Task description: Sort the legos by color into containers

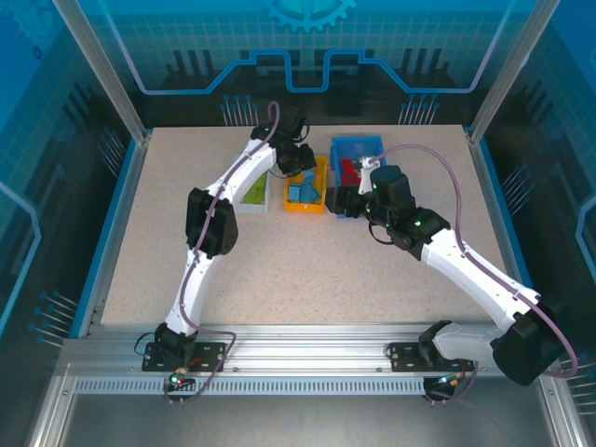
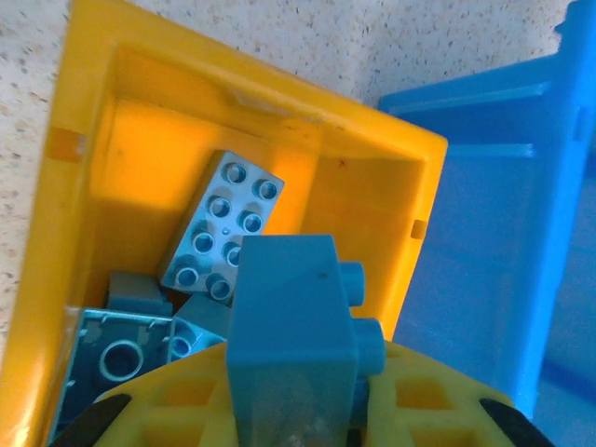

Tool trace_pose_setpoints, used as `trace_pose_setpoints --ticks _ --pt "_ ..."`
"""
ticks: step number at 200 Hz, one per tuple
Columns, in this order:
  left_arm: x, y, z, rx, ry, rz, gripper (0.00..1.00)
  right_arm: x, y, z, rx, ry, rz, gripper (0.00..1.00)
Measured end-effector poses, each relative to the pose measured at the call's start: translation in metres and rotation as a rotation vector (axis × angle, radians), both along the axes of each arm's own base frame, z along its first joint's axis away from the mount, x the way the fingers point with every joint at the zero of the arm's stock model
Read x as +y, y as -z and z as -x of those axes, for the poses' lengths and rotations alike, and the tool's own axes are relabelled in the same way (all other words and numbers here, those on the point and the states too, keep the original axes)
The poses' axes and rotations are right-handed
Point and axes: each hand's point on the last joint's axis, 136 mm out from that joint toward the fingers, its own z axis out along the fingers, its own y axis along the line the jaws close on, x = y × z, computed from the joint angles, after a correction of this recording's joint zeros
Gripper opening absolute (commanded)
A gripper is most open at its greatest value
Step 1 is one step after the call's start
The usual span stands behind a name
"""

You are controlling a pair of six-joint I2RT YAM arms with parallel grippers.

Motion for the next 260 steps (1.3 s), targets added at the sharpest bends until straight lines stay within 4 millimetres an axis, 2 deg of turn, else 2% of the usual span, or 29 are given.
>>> trace_pose_setpoints --ticks 44,72,111,143,163,182,196,201,208,211,213,226,239,248,260 --pt "-0.011 0.006 -0.001 0.002 0.024 0.030 0.27 0.000 0.002 -0.001 0.010 0.006 -0.006 0.69" --pt "-0.013 0.009 0.000 0.007 0.030 0.032 0.35 0.000 0.002 -0.001 0.015 0.010 -0.013 0.70" --pt "-0.013 0.010 0.001 0.006 0.041 0.029 0.44 0.000 0.002 -0.001 0.017 0.012 -0.016 0.70" --pt "-0.011 0.015 0.007 0.022 0.050 0.018 0.45 0.000 0.002 0.000 0.018 0.012 -0.015 0.70" --pt "-0.007 0.009 0.014 0.027 0.050 0.014 0.45 0.000 0.003 0.000 0.021 0.012 -0.013 0.70" --pt "-0.001 -0.011 0.025 0.003 0.047 0.016 0.46 -0.003 0.001 0.003 0.019 0.015 -0.007 0.70" --pt "0.008 -0.034 0.038 -0.033 0.040 0.017 0.55 -0.008 -0.002 0.005 0.011 0.025 0.003 0.75" --pt "0.011 -0.043 0.043 -0.051 0.040 0.016 0.62 -0.010 -0.004 0.006 0.007 0.031 0.006 0.79" --pt "0.017 -0.058 0.053 -0.082 0.038 0.019 0.84 -0.013 -0.005 0.007 0.002 0.041 0.014 0.85" --pt "0.020 -0.063 0.057 -0.093 0.033 0.023 0.95 -0.015 -0.006 0.008 -0.003 0.041 0.025 0.97" --pt "0.022 -0.069 0.061 -0.105 0.034 0.026 0.98 -0.016 -0.006 0.009 -0.002 0.047 0.025 0.99" --pt "0.038 -0.097 0.084 -0.173 0.022 0.044 0.99 -0.027 -0.008 0.011 -0.009 0.082 0.054 1.00" --pt "0.060 -0.123 0.109 -0.248 -0.003 0.068 0.99 -0.047 -0.012 0.014 -0.021 0.157 0.093 1.00" --pt "0.083 -0.139 0.127 -0.301 -0.041 0.086 0.99 -0.064 -0.016 0.018 -0.036 0.220 0.122 1.00" --pt "0.121 -0.148 0.148 -0.349 -0.121 0.082 0.99 -0.088 -0.023 0.025 -0.067 0.306 0.156 1.00"
